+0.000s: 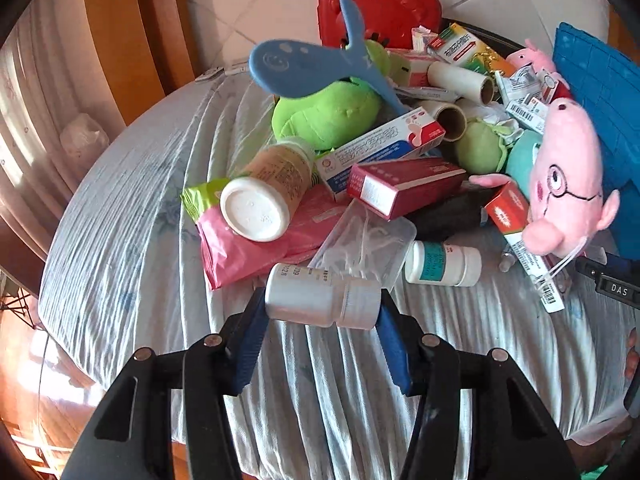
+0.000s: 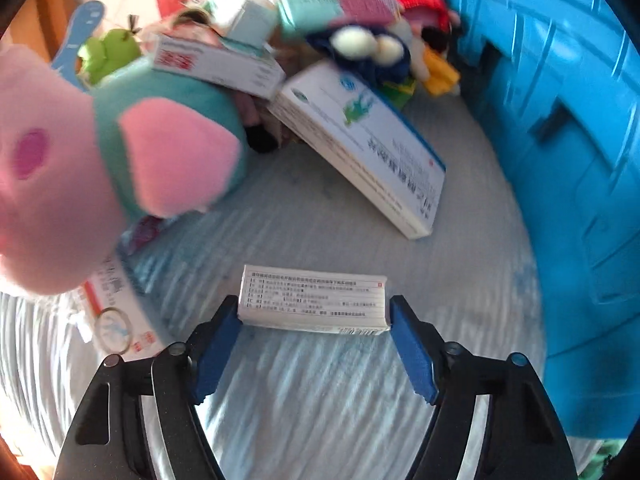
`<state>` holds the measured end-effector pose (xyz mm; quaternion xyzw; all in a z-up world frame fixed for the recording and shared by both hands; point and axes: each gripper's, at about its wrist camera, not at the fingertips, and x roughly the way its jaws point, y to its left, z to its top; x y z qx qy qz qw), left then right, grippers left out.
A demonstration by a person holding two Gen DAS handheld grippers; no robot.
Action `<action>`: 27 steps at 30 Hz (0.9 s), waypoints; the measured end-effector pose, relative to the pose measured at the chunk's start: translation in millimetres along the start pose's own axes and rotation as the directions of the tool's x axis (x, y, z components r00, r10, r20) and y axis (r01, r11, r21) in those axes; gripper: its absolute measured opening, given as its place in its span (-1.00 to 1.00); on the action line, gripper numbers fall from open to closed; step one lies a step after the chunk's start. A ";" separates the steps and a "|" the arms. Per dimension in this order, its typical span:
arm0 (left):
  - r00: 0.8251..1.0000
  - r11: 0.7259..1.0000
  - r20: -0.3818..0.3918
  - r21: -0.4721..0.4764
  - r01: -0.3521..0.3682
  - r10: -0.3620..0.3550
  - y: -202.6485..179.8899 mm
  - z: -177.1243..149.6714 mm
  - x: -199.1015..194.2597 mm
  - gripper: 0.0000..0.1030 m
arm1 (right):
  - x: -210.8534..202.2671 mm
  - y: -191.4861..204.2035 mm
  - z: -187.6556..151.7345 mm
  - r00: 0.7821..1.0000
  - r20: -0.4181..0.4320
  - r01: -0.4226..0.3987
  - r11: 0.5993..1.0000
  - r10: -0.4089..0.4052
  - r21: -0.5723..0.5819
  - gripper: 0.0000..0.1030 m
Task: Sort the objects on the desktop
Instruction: 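Grasp the white pill bottle with the left gripper while the right grasps the white medicine box, then lift the pill bottle and medicine box and carry both over the bin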
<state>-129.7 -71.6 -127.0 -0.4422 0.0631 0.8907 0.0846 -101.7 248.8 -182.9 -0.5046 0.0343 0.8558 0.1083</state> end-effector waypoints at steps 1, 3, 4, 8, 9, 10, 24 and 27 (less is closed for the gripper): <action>1.000 1.000 0.014 0.001 0.002 -0.002 -0.4 3.4 -4.3 0.01 | -7.4 0.3 0.2 1.000 0.013 -0.009 1.000 0.009 -0.006 0.44; 0.999 1.000 0.048 0.001 0.012 -0.012 -5.6 14.5 -17.1 0.01 | -28.3 -1.0 2.3 0.998 0.050 -0.029 1.000 0.029 -0.010 0.44; 0.998 1.000 0.062 0.000 0.014 -0.014 -8.1 20.1 -21.5 0.01 | -42.6 -1.9 5.0 0.996 0.080 -0.035 0.999 0.036 -0.015 0.44; 0.993 0.999 0.117 0.017 0.029 -0.030 -28.1 45.7 -41.8 0.01 | -99.4 -6.7 21.0 0.978 0.201 -0.052 0.998 0.057 -0.031 0.44; 0.991 0.999 0.128 0.029 0.030 -0.033 -35.4 53.0 -47.8 0.01 | -111.5 -9.5 25.3 0.972 0.229 -0.054 0.998 0.060 -0.032 0.44; 0.990 0.999 0.137 0.036 0.030 -0.035 -41.3 56.2 -53.5 0.01 | -131.8 -13.3 31.9 0.959 0.275 -0.056 0.998 0.062 -0.032 0.44; 0.898 0.950 0.334 0.218 0.221 -0.286 -179.1 126.0 -148.5 0.01 | -297.8 -83.3 67.4 0.789 0.611 0.036 0.997 -0.068 0.064 0.44; 0.867 0.926 0.356 0.275 0.260 -0.349 -226.0 137.3 -169.4 0.01 | -315.4 -116.4 69.4 0.766 0.627 0.092 0.989 -0.143 0.114 0.45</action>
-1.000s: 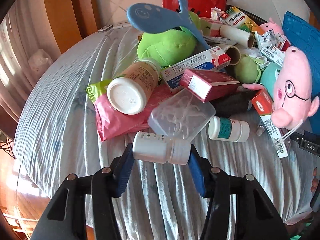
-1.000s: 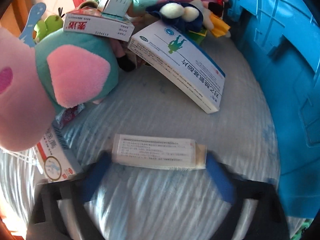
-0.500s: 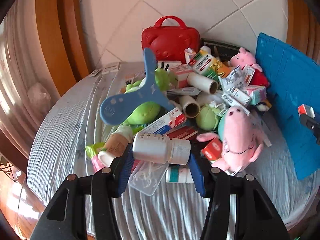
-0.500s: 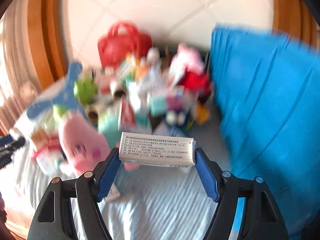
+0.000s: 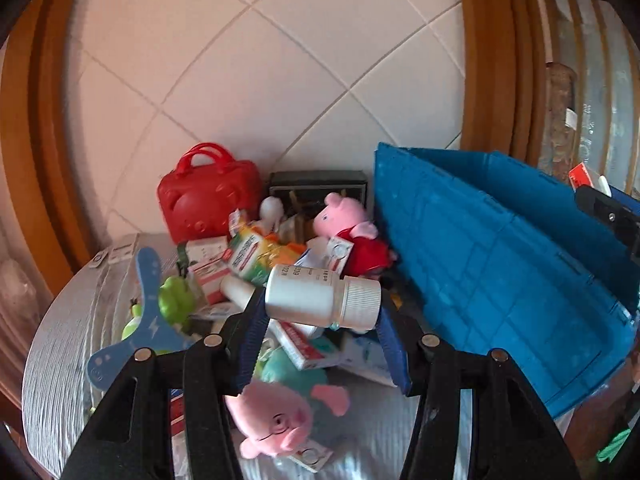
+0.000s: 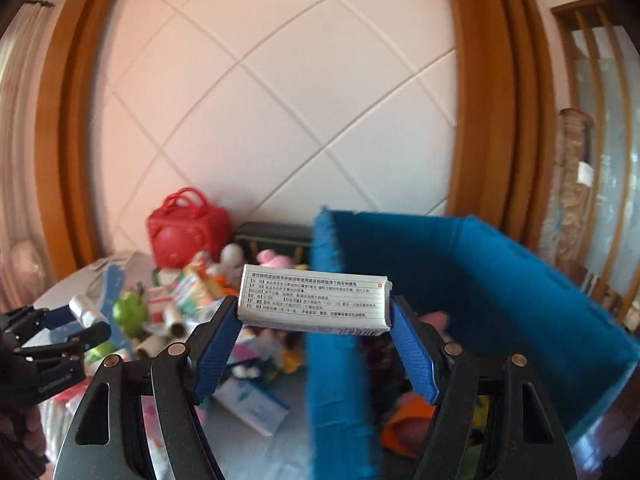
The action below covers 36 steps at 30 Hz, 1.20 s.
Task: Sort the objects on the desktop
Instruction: 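Lift the pill bottle and medicine box and carry both over the bin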
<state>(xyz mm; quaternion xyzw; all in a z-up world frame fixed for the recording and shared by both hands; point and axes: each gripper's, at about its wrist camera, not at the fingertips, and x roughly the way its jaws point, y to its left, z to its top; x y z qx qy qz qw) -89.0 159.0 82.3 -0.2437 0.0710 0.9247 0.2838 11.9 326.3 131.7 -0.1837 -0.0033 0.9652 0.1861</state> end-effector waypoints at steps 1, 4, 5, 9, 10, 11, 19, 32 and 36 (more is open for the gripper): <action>1.000 1.000 0.010 0.012 0.016 -0.016 -12.9 6.5 0.6 0.01 | -0.5 -14.5 2.8 1.000 -0.001 0.025 1.000 -0.024 0.006 0.45; 0.998 0.997 0.034 0.058 0.055 -0.057 -60.5 27.2 2.4 0.01 | -0.2 -58.8 6.8 0.996 -0.011 0.087 0.996 -0.087 0.028 0.44; 0.997 0.995 0.031 0.068 0.073 -0.075 -76.6 34.0 3.7 0.01 | 0.8 -70.4 5.3 0.994 -0.015 0.105 0.994 -0.105 0.029 0.44; 0.992 0.986 0.012 0.111 0.123 -0.125 -137.1 52.8 4.7 0.01 | -0.5 -123.6 -0.1 0.983 -0.036 0.178 0.984 -0.178 0.016 0.44; 0.991 0.983 0.006 0.126 0.133 -0.134 -153.8 57.0 3.7 0.01 | -0.4 -135.5 -2.4 0.981 -0.045 0.187 0.982 -0.187 0.012 0.45; 0.989 0.980 0.000 0.138 0.144 -0.146 -167.9 59.9 3.2 0.01 | 1.3 -144.9 -4.7 0.980 -0.055 0.194 0.981 -0.193 0.008 0.45; 0.981 0.963 -0.069 0.190 0.193 -0.183 -256.2 69.2 13.8 0.01 | 21.5 -222.3 -31.3 0.951 -0.236 0.191 0.979 -0.201 -0.065 0.45; 0.982 0.959 -0.134 0.230 0.164 -0.136 -310.1 61.7 34.5 0.01 | 35.6 -275.2 -50.3 0.947 -0.276 0.154 0.986 -0.165 -0.060 0.45; 0.982 0.962 -0.139 0.224 0.156 -0.127 -313.2 60.9 39.3 0.01 | 39.3 -278.7 -51.0 0.946 -0.278 0.156 0.985 -0.169 -0.067 0.46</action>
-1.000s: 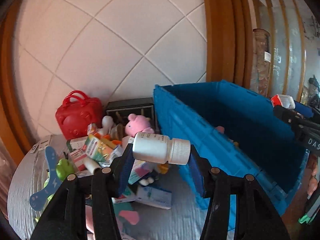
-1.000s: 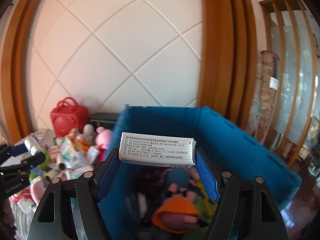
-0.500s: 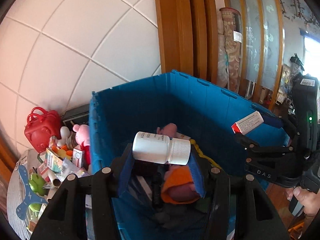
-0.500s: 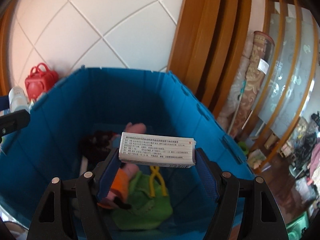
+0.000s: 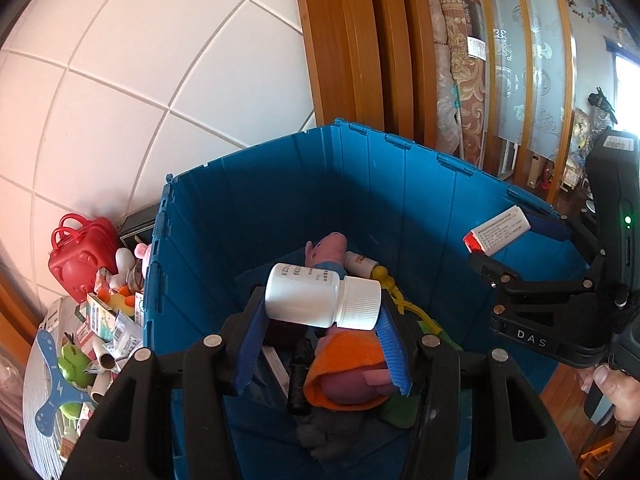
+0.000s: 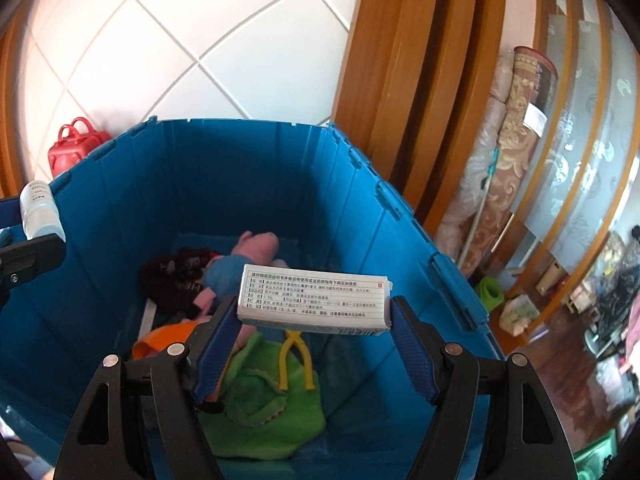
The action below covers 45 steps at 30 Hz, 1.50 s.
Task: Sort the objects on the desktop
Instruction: 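Lift the pill bottle and medicine box and carry both over the bin, then open both grippers to drop the bottle and box into the bin, then withdraw both grippers from the bin back toward the pile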
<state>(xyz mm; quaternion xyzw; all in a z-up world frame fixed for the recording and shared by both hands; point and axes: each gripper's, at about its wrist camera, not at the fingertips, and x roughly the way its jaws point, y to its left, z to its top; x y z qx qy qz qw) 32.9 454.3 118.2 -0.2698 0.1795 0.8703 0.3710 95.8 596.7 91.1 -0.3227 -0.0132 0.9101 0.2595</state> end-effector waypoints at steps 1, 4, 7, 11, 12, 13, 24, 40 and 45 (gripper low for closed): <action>1.000 1.000 -0.001 -0.004 -0.004 0.004 -0.4 0.1 1.2 0.01 | 0.9 -0.7 0.4 1.000 0.001 0.004 1.000 -0.004 -0.001 0.47; 1.000 1.000 -0.019 -0.006 -0.017 0.017 -1.9 0.6 5.1 0.05 | 2.2 -5.0 0.7 1.000 0.007 -0.013 1.000 0.013 0.017 0.62; 1.000 1.000 -0.008 -0.012 -0.026 0.026 -1.3 1.1 4.4 0.52 | 1.1 -9.3 2.0 0.999 0.018 -0.029 0.999 0.028 0.037 0.84; 1.000 1.000 0.011 -0.017 -0.022 0.022 0.4 0.9 1.8 0.61 | -3.6 -10.9 3.9 0.999 0.037 -0.025 0.999 0.023 0.048 0.99; 1.000 1.000 0.010 -0.022 -0.020 0.020 1.6 0.5 1.7 0.61 | -4.8 -10.7 4.0 0.999 0.040 -0.024 0.998 0.022 0.051 0.99; 1.000 0.999 0.009 -0.029 -0.017 0.017 3.5 0.0 1.4 0.61 | -7.3 -10.4 3.8 0.999 0.044 -0.021 0.998 0.019 0.057 0.99; 0.992 0.994 0.118 -0.110 -0.026 0.039 46.3 -14.9 -38.8 0.87 | -53.6 9.5 14.6 0.991 0.131 -0.039 0.994 0.025 0.103 1.00; 0.942 0.920 0.137 -0.296 -0.257 0.307 254.4 -105.7 -115.6 0.87 | -130.3 160.8 64.1 0.911 0.341 -0.271 0.960 0.232 0.069 1.00; 0.910 0.865 0.027 -0.322 -0.384 0.414 333.6 -164.1 -118.3 0.87 | -130.1 232.1 70.4 0.894 0.316 -0.345 0.938 0.319 0.031 1.00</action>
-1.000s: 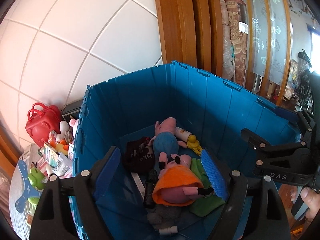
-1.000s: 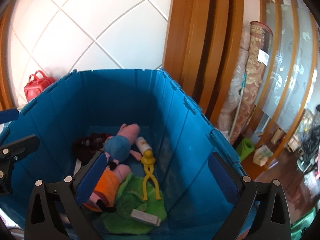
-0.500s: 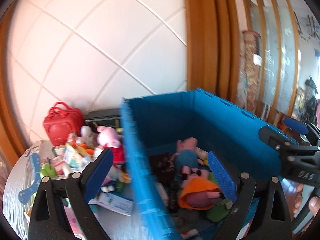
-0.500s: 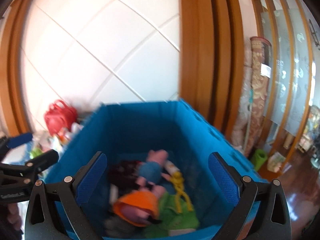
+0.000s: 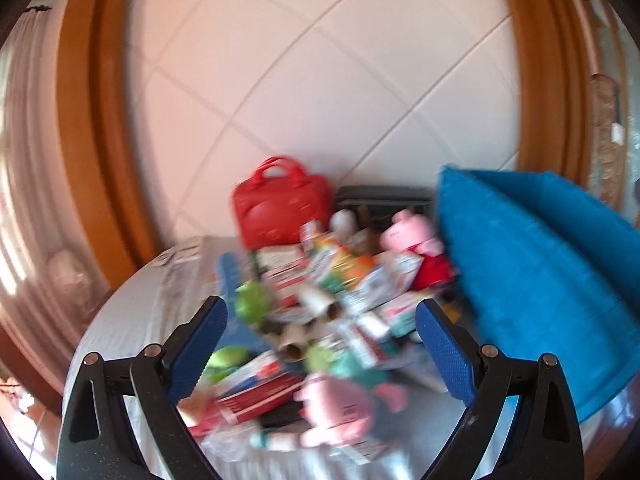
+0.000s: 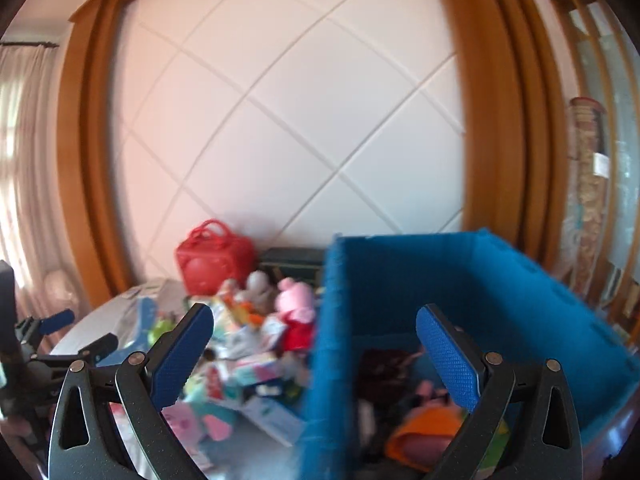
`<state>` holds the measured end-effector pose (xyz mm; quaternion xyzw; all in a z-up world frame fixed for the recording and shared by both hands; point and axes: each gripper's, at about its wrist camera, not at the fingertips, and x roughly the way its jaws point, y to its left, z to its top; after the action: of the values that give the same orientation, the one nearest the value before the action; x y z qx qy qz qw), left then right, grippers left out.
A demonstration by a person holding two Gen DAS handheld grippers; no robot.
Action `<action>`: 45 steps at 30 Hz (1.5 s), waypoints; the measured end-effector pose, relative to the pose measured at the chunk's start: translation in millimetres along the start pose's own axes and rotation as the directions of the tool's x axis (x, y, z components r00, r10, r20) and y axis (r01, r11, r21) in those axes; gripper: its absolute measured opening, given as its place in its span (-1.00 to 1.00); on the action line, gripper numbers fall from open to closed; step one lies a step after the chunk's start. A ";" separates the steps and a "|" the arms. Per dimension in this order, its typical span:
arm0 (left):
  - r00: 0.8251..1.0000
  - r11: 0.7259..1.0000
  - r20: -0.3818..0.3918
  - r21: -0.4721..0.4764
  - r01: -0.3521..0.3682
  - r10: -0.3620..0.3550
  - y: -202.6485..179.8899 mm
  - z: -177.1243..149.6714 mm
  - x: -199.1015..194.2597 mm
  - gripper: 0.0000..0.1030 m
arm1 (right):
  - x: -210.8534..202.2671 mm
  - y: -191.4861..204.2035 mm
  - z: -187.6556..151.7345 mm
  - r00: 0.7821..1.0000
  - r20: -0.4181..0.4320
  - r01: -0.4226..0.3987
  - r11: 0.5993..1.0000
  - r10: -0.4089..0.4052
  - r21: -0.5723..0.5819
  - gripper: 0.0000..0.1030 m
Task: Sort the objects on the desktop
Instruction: 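Withdraw both grippers from the bin back toward the pile, then grasp the clear floss-pick box with the left gripper while the right grasps the green-labelled pill bottle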
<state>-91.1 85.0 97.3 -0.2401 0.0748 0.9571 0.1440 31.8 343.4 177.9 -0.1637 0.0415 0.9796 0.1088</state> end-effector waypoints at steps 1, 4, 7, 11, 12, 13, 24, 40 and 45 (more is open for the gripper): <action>0.999 0.999 -0.023 -0.013 -0.032 0.032 19.2 -9.6 7.5 0.87 | 4.0 7.4 -2.3 1.000 -0.009 -0.007 1.000 0.007 -0.003 1.00; 0.990 0.995 -0.113 -0.049 -0.086 0.080 72.4 -42.3 30.1 0.87 | 27.6 43.2 -18.1 0.997 -0.064 -0.042 0.999 0.041 -0.016 1.00; 0.978 0.993 -0.188 -0.060 -0.106 0.093 110.0 -79.5 49.2 0.87 | 51.9 67.3 -37.5 0.991 -0.123 -0.056 0.998 0.054 -0.019 1.00; 0.956 0.995 -0.284 -0.043 -0.085 0.069 135.2 -130.3 73.3 0.87 | 93.6 92.5 -79.2 0.969 -0.239 -0.062 0.998 0.060 -0.002 1.00; 0.950 0.997 -0.309 -0.042 -0.063 0.047 139.4 -144.2 81.3 0.87 | 100.5 96.5 -89.5 0.962 -0.265 -0.064 0.998 0.063 0.002 1.00; 0.945 0.998 -0.326 -0.040 -0.047 0.032 143.5 -152.8 86.0 0.87 | 108.8 100.9 -101.8 0.953 -0.297 -0.065 0.998 0.063 0.005 1.00; 0.871 0.994 -0.483 0.016 0.105 -0.085 131.6 -213.5 160.6 0.83 | 159.3 135.9 -224.8 0.831 -0.556 -0.019 1.000 0.004 -0.021 1.00; 0.841 0.996 -0.535 -0.085 0.037 -0.077 170.3 -243.1 165.7 0.25 | 180.3 281.2 -286.4 0.704 -0.677 -0.291 0.957 0.216 0.003 0.50; 0.850 0.997 -0.523 -0.080 0.020 -0.060 174.6 -241.4 165.2 0.25 | 214.3 299.2 -297.6 0.673 -0.711 -0.251 0.967 0.201 0.036 0.35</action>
<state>-179.1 -92.1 -180.1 -0.4984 0.0718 0.8542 0.1293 -141.0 60.3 -159.8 -0.5249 0.0685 0.8473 -0.0428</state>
